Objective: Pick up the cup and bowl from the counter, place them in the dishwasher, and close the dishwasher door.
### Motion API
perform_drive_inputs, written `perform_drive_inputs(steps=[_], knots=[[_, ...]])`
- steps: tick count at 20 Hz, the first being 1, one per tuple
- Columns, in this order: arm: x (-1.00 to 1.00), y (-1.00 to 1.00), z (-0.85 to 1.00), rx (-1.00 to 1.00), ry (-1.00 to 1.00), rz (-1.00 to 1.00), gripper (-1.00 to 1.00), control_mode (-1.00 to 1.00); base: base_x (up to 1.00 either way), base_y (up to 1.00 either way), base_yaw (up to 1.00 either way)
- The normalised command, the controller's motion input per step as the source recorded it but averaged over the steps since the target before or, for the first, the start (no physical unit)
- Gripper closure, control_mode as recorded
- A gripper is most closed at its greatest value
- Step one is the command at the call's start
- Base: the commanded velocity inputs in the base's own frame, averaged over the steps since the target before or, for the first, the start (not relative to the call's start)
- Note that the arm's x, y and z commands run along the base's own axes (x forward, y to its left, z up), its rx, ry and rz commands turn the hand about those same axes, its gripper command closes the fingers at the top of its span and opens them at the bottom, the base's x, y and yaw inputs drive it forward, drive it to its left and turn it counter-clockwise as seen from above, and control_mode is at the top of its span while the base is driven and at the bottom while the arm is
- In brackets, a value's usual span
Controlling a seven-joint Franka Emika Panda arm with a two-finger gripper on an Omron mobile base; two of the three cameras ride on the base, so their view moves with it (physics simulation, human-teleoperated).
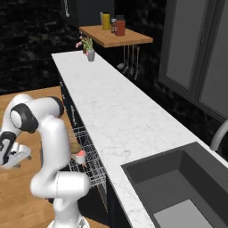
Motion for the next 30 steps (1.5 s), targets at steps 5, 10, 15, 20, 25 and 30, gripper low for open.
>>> perform_drive_inputs(steps=[5,10,15,20,25,30], knots=[[0.00,0.61,-0.19,-0.14,0.00,-0.01,-1.00,-1.00,0.00,0.00,0.00],[0.14,0.43,-0.36,-0.17,0.01,-0.01,-1.00,-1.00,0.00,0.00,0.00],[0.06,0.03,-0.54,-0.13,0.00,0.00,-1.00,-1.00,0.00,0.00,0.00],[0.01,0.00,-0.52,-0.07,0.00,0.00,-1.00,-1.00,0.00,0.00,0.00],[0.05,0.00,-0.52,-0.09,0.01,0.00,-1.00,-1.00,0.00,0.00,0.00],[0.38,-0.31,-0.52,-0.04,0.00,0.00,-1.00,-1.00,0.00,0.00,0.00]])
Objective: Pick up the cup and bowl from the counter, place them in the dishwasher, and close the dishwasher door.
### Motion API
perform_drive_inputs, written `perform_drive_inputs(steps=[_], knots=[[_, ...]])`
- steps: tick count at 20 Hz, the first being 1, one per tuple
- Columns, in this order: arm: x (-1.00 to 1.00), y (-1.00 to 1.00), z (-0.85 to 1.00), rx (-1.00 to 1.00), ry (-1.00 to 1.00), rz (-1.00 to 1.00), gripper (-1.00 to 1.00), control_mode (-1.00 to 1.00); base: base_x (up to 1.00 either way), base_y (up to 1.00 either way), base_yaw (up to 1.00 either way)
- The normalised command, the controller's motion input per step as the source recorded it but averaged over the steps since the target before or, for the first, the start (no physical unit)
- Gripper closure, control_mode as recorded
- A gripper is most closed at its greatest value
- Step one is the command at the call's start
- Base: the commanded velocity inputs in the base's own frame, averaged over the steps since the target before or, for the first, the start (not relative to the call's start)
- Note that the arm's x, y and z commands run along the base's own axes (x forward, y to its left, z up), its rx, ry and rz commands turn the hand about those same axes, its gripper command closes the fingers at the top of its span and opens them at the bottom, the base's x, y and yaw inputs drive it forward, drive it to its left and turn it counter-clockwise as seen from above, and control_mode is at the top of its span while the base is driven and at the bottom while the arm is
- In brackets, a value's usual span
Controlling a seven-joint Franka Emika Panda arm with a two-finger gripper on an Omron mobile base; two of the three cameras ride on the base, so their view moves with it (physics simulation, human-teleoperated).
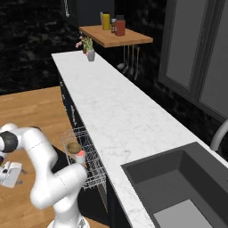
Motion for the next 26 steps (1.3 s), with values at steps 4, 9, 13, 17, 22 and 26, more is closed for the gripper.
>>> perform_drive_inputs(steps=[4,9,13,17,22,26], knots=[[0.46,-0.46,-0.62,-0.05,0.01,0.00,-1.00,-1.00,0.00,0.00,0.00],[0.42,-0.09,-0.59,-0.08,0.00,0.00,-1.00,-1.00,0.00,0.00,0.00],[0.44,0.03,-0.62,-0.16,0.04,0.00,-1.00,-1.00,0.00,0.00,0.00],[0.40,0.00,-0.57,-0.17,0.13,0.00,-1.00,-1.00,0.00,0.00,0.00],[0.56,0.00,-0.69,-0.22,0.23,0.00,-1.00,-1.00,0.00,0.00,0.00],[0.76,0.00,-0.79,-0.28,0.24,0.00,-1.00,-1.00,0.00,0.00,0.00]])
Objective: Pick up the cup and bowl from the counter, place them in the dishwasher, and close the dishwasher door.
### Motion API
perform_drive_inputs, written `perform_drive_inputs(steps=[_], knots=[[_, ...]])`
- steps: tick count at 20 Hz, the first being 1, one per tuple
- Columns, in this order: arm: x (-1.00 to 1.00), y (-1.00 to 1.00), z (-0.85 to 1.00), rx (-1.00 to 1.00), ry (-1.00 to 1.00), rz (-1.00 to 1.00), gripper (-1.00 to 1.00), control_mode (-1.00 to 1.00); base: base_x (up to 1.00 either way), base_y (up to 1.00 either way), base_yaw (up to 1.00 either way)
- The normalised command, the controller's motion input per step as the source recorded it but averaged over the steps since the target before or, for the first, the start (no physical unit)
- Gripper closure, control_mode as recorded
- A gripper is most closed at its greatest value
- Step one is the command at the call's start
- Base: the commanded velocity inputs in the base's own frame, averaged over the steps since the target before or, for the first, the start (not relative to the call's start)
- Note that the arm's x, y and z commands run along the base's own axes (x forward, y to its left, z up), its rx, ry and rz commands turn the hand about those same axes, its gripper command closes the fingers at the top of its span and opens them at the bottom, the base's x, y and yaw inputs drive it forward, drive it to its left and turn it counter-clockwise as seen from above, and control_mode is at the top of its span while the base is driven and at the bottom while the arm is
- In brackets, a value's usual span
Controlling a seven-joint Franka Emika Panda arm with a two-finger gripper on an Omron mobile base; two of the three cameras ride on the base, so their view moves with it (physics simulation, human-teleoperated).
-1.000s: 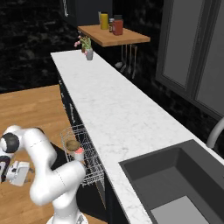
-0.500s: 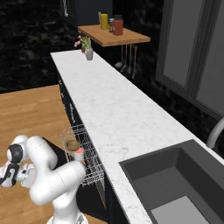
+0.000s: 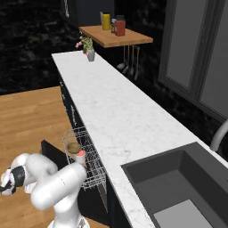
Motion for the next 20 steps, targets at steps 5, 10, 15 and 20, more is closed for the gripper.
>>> perform_drive_inputs(steps=[5,10,15,20], knots=[[0.74,-0.51,-0.64,-0.26,0.12,0.00,-1.00,-1.00,0.00,0.00,0.00],[0.62,-1.00,-0.50,-0.18,0.00,0.00,-1.00,-1.00,0.00,0.00,0.00],[0.51,-1.00,-0.43,-0.22,0.00,0.00,-1.00,-1.00,0.00,0.00,0.00],[0.47,-1.00,-0.25,-0.22,0.00,0.00,-1.00,-1.00,0.00,0.00,0.00]])
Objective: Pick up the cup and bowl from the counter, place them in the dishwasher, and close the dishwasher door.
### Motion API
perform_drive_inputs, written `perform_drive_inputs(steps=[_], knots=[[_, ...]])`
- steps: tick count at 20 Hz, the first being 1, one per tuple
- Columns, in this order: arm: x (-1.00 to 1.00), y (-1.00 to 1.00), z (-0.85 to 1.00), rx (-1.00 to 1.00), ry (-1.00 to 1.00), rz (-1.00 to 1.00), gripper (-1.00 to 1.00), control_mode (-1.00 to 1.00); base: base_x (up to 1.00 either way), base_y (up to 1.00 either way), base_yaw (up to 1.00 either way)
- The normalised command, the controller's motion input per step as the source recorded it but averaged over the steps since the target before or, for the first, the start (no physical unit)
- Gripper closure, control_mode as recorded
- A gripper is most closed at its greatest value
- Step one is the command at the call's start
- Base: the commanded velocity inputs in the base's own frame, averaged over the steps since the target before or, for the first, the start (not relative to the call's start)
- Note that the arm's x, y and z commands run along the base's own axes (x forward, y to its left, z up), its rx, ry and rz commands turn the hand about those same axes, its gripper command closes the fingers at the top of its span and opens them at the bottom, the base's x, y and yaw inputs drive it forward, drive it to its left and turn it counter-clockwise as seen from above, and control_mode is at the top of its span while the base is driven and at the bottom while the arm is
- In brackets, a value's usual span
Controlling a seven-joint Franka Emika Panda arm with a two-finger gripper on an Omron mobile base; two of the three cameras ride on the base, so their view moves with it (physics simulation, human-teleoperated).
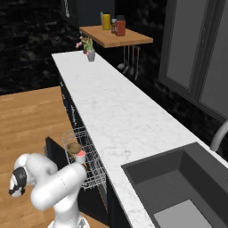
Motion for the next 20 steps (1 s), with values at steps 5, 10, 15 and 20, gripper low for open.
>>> perform_drive_inputs(steps=[5,10,15,20], knots=[[0.29,-1.00,-0.08,-0.20,-0.02,0.00,-1.00,-1.00,0.00,0.00,0.00],[0.01,-1.00,0.05,-0.15,-0.07,0.00,-1.00,-1.00,0.00,0.00,0.00],[-0.01,-1.00,0.22,-0.30,-0.11,0.02,-1.00,-1.00,0.00,0.00,0.00],[0.00,-1.00,0.00,-0.29,-0.09,0.04,-1.00,-1.00,0.00,0.00,0.00]])
